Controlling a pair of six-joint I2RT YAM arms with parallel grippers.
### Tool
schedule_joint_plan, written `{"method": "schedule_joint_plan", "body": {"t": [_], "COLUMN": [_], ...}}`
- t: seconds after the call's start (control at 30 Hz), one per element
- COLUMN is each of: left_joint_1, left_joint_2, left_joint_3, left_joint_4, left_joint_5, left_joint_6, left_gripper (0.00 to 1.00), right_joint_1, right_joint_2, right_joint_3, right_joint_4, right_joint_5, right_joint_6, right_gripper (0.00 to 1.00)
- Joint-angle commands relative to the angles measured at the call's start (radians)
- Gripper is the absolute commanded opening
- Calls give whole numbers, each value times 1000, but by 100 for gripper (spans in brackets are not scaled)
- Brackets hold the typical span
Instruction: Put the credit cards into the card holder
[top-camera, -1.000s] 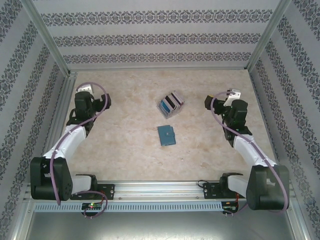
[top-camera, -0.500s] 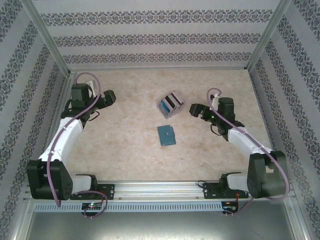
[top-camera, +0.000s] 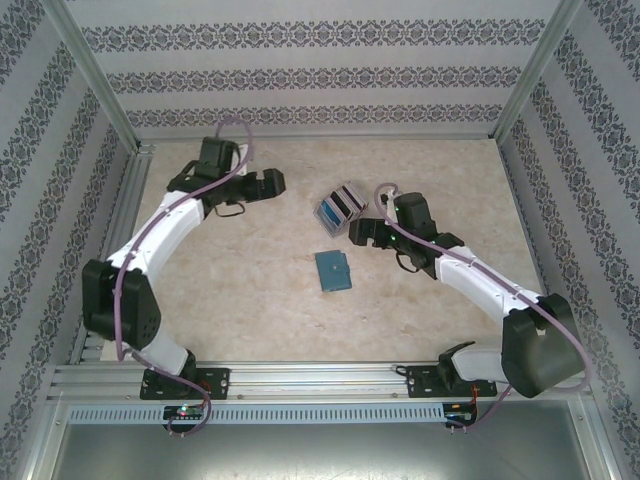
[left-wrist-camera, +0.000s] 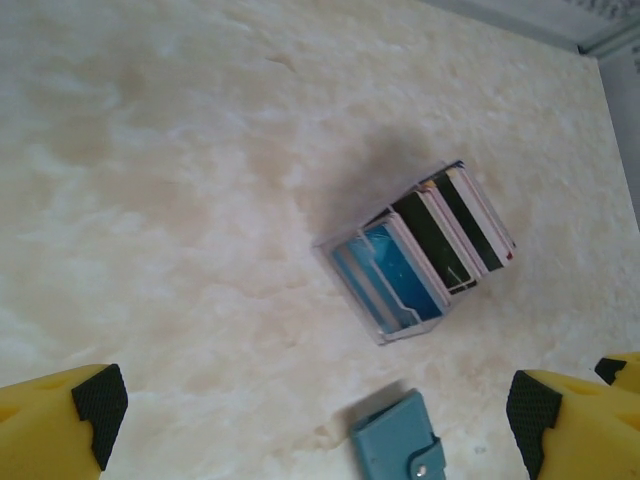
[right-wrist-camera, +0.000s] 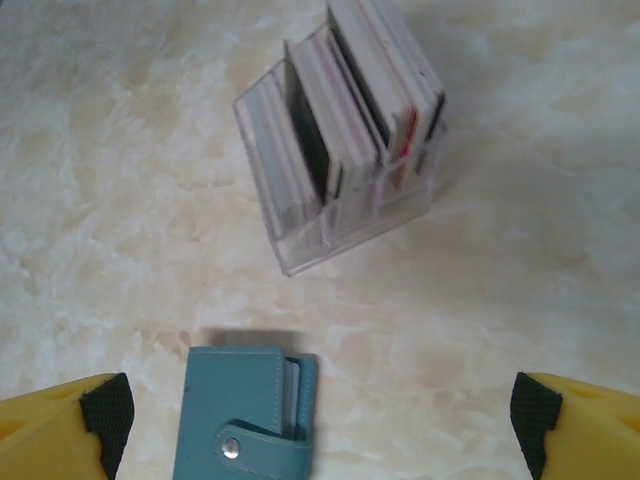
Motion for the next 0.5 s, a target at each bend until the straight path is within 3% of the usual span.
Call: {"method": "schedule_joint_plan", "body": {"t": [0.0,0.2,0.37,0.47], "left_joint_1": [-33,-50,-50,-53], "left_joint_2": [72,92,96,72], "left_joint_3": [78,16,8,-62], "left_joint_4": [-34,73,21,78], "left_joint_5": [10,-18,-67,-56], "left_joint_6": [7,-59,-25,-72], "left_gripper": [100,100,100,100], "right_joint_1": [33,63,92,121], "right_joint_2": [17,25,60,89], "right_joint_3": [54,73,104,137], "right_joint_4": [-56,-93,-125,-153], "right_joint_5": [42,65,62,71], "right_joint_6": [-24,-28,-29,-36], "right_gripper": [97,97,94,91]}}
